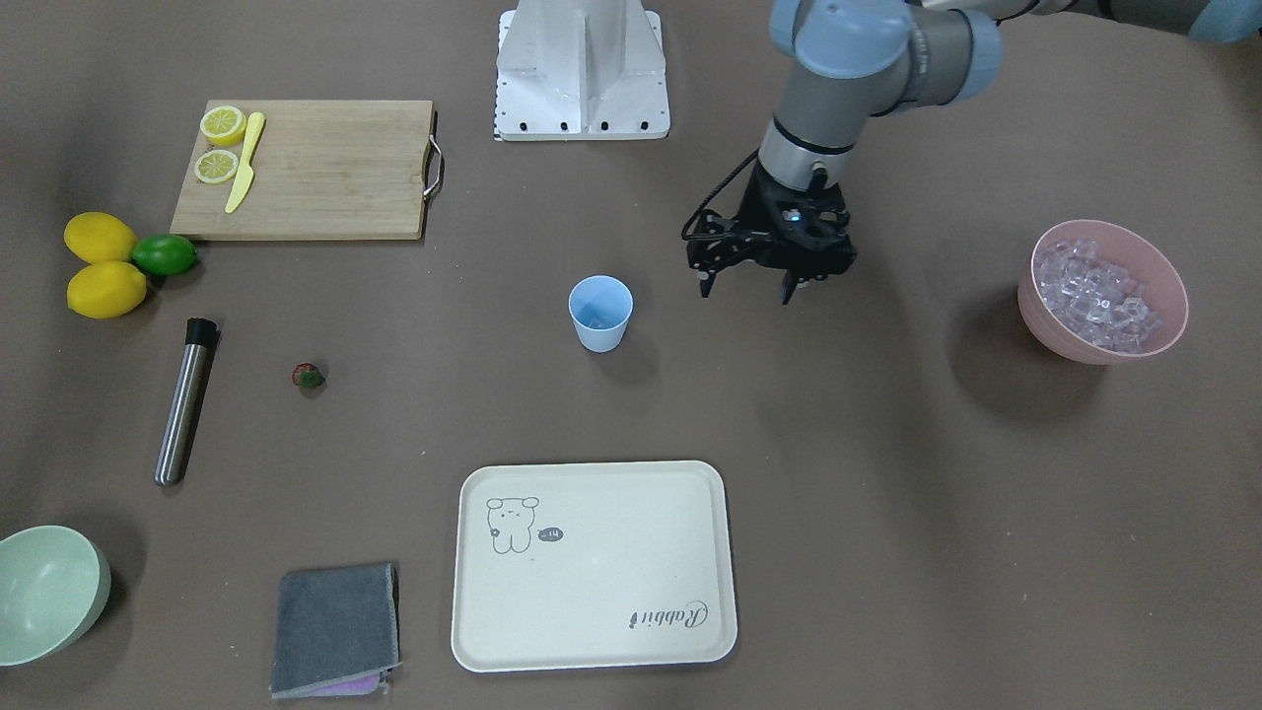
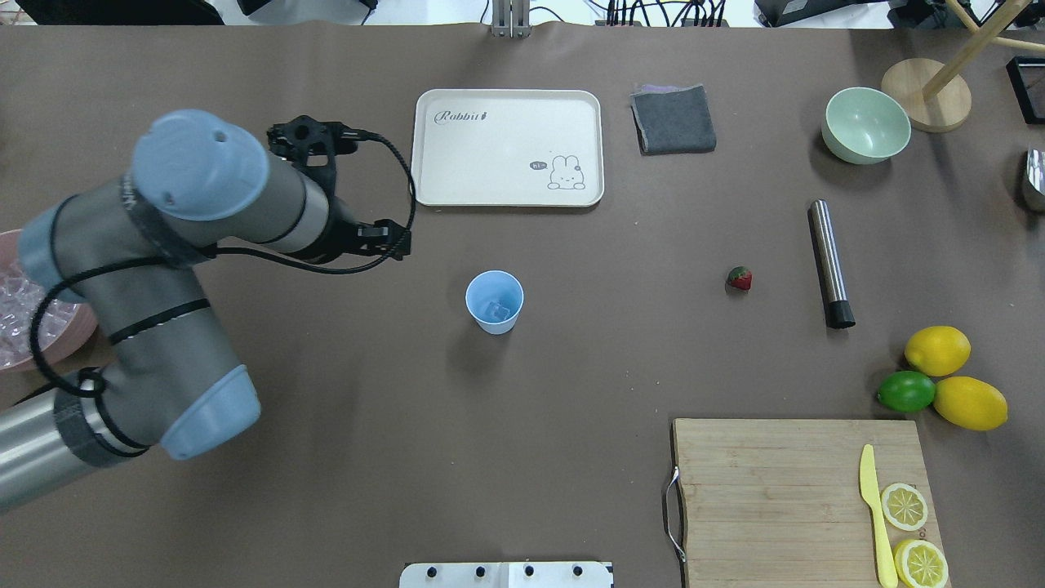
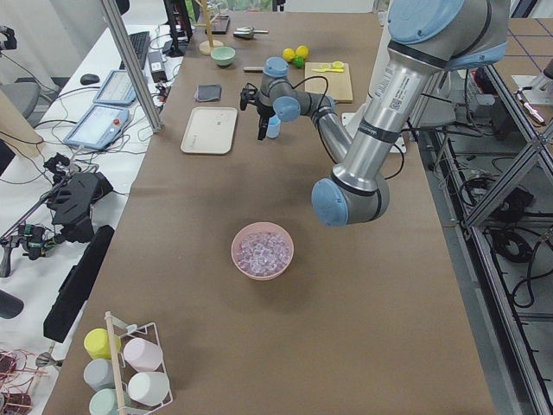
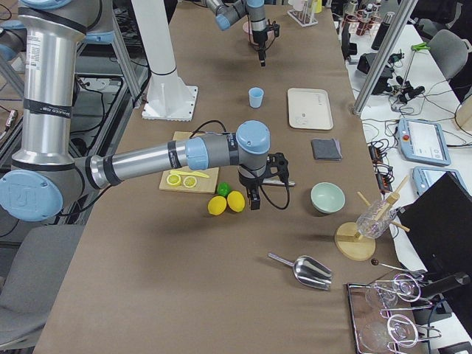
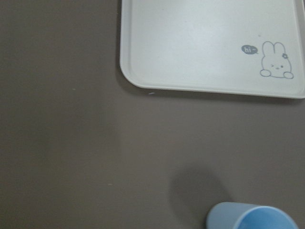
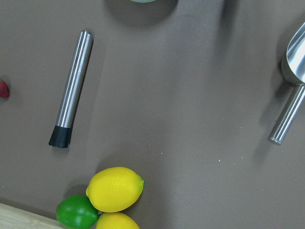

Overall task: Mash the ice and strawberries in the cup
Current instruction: 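Move the left gripper back over the pink ice bowl, then lower the left gripper into the ice and grasp another cube, then lift the cube with the left gripper and carry it to the blue cup, then lower the cube into the blue cup and open the left gripper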

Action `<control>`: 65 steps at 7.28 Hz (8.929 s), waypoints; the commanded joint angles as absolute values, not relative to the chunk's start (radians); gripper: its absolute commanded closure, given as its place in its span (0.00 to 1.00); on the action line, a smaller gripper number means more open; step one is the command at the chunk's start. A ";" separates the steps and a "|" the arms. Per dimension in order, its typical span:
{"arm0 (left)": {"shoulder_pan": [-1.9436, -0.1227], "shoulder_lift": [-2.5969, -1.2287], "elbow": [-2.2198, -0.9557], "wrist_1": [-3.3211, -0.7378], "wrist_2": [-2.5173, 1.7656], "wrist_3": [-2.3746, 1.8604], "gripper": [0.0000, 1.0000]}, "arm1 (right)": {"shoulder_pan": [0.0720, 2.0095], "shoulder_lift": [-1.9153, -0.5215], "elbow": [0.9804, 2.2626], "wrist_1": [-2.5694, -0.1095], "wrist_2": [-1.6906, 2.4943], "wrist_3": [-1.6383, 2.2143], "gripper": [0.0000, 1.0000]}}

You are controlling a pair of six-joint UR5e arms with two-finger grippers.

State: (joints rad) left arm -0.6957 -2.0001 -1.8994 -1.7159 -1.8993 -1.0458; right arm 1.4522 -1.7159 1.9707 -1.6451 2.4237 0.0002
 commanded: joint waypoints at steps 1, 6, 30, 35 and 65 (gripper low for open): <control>-0.854 -1.748 -2.015 -1.723 -2.032 -0.727 0.04 | 1.451 -1.715 1.974 -1.644 2.424 0.002 0.00; -1.103 -1.287 -1.823 -2.310 -2.134 -0.109 0.04 | 1.451 -1.710 1.974 -1.644 2.424 0.002 0.00; -1.054 -1.299 -1.649 -2.447 -2.132 -0.063 0.62 | 1.454 -1.741 1.977 -1.646 2.445 0.002 0.00; -1.068 -1.302 -1.667 -2.434 -2.189 -0.057 1.00 | 1.454 -1.770 1.999 -1.646 2.445 0.000 0.00; -0.714 -2.090 -1.914 -1.568 -1.932 -0.849 0.03 | 1.454 -1.767 1.988 -1.646 2.441 0.000 0.00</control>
State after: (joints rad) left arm -0.6287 -2.2050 -1.8448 -1.5727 -1.8589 -0.9562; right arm 1.4542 -1.7645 1.9857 -1.6456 2.4403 0.0002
